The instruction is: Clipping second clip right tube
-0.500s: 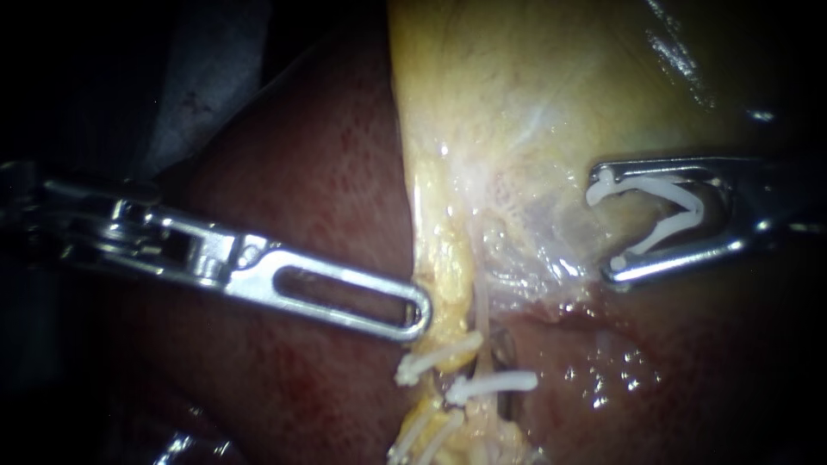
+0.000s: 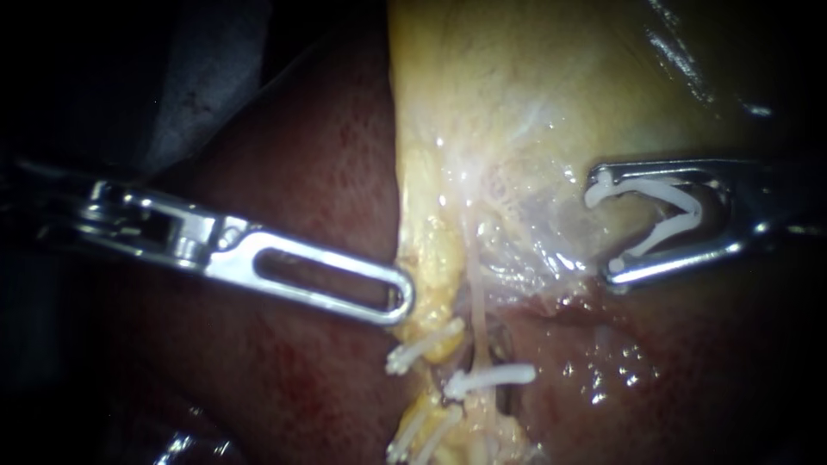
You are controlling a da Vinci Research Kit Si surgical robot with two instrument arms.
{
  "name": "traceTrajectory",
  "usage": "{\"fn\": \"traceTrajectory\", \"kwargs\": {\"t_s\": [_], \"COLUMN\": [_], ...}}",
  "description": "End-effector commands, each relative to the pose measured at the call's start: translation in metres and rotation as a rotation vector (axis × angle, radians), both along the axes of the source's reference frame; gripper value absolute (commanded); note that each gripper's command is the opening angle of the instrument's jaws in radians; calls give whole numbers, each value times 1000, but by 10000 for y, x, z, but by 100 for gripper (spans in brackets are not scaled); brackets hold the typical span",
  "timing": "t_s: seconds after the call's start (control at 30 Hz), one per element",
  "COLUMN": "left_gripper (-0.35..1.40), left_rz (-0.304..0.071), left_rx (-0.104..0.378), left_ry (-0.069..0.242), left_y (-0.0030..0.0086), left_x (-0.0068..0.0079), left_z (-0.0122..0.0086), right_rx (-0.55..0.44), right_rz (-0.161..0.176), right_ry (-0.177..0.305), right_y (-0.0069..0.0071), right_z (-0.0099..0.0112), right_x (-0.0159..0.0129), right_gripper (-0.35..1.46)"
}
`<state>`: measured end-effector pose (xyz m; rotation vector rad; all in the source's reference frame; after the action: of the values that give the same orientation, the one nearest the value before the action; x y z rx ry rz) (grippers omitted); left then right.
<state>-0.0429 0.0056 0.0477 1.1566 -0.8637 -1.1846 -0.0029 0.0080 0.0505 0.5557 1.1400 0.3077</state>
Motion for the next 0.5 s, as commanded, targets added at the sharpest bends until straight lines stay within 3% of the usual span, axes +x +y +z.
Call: {"fn": "traceTrajectory", "kwargs": {"t_s": [0.03, 0.2, 0.5], "left_gripper": [-35, -35, -35], "left_rz": [-8, -21, -24], "left_rx": [4, 8, 19], "left_ry": [1, 4, 4], "left_y": [3, 12, 12], "left_x": [5, 20, 25], "left_z": [-2, -15, -29], "right_rx": [8, 65, 170], "right_rz": [-2, 8, 2], "right_ry": [-1, -12, -25], "right_y": [-3, -22, -56], "right_z": [0, 3, 23], "right_x": [1, 11, 26], "right_gripper": [60, 60, 60]}}
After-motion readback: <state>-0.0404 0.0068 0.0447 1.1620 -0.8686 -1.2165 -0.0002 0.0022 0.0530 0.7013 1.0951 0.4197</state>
